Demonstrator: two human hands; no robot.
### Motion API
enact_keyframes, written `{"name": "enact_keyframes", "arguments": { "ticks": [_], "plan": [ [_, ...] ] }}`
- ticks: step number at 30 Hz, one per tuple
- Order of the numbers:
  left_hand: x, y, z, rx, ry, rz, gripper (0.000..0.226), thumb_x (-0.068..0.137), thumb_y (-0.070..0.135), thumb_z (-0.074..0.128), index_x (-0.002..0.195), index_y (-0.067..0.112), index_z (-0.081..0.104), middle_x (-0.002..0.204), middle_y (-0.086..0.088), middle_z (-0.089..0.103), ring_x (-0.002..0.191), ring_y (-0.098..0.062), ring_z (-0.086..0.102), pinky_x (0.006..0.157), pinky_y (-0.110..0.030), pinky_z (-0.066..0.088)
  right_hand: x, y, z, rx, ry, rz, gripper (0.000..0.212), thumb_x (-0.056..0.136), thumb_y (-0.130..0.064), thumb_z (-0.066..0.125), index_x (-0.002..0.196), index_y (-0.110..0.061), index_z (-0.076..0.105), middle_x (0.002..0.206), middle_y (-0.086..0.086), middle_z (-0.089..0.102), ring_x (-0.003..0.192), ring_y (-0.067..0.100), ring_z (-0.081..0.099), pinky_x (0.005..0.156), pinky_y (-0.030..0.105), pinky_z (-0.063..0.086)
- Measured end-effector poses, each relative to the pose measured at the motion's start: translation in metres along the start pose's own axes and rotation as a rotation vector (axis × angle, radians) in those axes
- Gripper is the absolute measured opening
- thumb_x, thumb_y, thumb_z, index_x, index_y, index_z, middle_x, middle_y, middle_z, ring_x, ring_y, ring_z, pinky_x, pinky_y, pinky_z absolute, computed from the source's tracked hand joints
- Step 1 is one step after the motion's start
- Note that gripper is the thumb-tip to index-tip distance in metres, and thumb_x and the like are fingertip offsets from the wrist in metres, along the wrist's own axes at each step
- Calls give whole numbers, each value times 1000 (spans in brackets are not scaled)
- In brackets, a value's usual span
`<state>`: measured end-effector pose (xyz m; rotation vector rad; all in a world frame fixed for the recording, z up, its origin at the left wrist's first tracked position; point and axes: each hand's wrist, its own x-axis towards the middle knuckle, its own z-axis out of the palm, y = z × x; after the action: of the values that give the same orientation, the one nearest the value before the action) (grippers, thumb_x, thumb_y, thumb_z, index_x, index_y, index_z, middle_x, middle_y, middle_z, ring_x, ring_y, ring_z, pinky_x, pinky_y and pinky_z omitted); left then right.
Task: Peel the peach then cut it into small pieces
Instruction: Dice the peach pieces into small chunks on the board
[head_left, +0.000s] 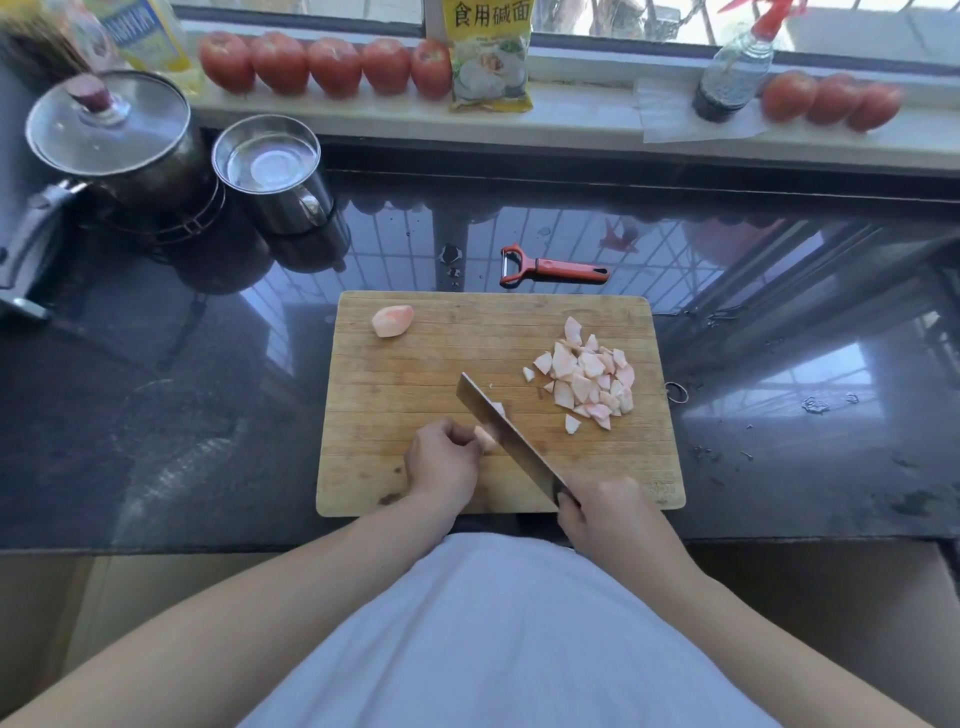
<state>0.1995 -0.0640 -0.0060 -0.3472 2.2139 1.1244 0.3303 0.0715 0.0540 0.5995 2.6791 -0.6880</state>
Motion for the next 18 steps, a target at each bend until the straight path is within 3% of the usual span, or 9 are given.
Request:
{"name": "enact_keyframes", "arguments": {
  "ticks": [4,6,10,15,18],
  "plan": [
    [-2,1,1,2,0,20,20,89,30,75,77,15,69,81,0,76,83,-22,66,67,-32,49,-9,4,1,-64,16,-3,29,95,-14,55,69,-16,42,62,6,51,61,35,53,54,38,40],
    [-3,2,0,15,1,28,18,89,28,74,78,15,70,81,1,76,83,-21,65,70,-32,50,-10,4,2,-96,-5,-1,25,96,-14,52,72,-14,47,65,7,56,62,33,54,55,38,40],
    [-4,4,-1,41,8,21,15,91,22,69,77,18,69,80,3,73,77,-18,63,60,-26,45,-8,3,2,-181,-32,-22,16,96,-16,51,87,-11,64,76,8,67,72,30,64,61,40,49],
    [-4,6,0,17,9,19,16,90,23,71,74,19,69,76,3,73,78,-21,66,69,-36,56,-7,3,3,-212,-28,-52,16,93,-12,54,84,-9,67,71,9,67,66,32,64,56,37,46],
    [-4,7,1,11,12,39,18,90,24,70,73,20,66,77,2,72,80,-22,66,64,-34,53,-7,3,2,-224,-44,-44,17,95,-14,52,88,-10,67,75,8,68,69,31,65,60,38,48]
  ]
}}
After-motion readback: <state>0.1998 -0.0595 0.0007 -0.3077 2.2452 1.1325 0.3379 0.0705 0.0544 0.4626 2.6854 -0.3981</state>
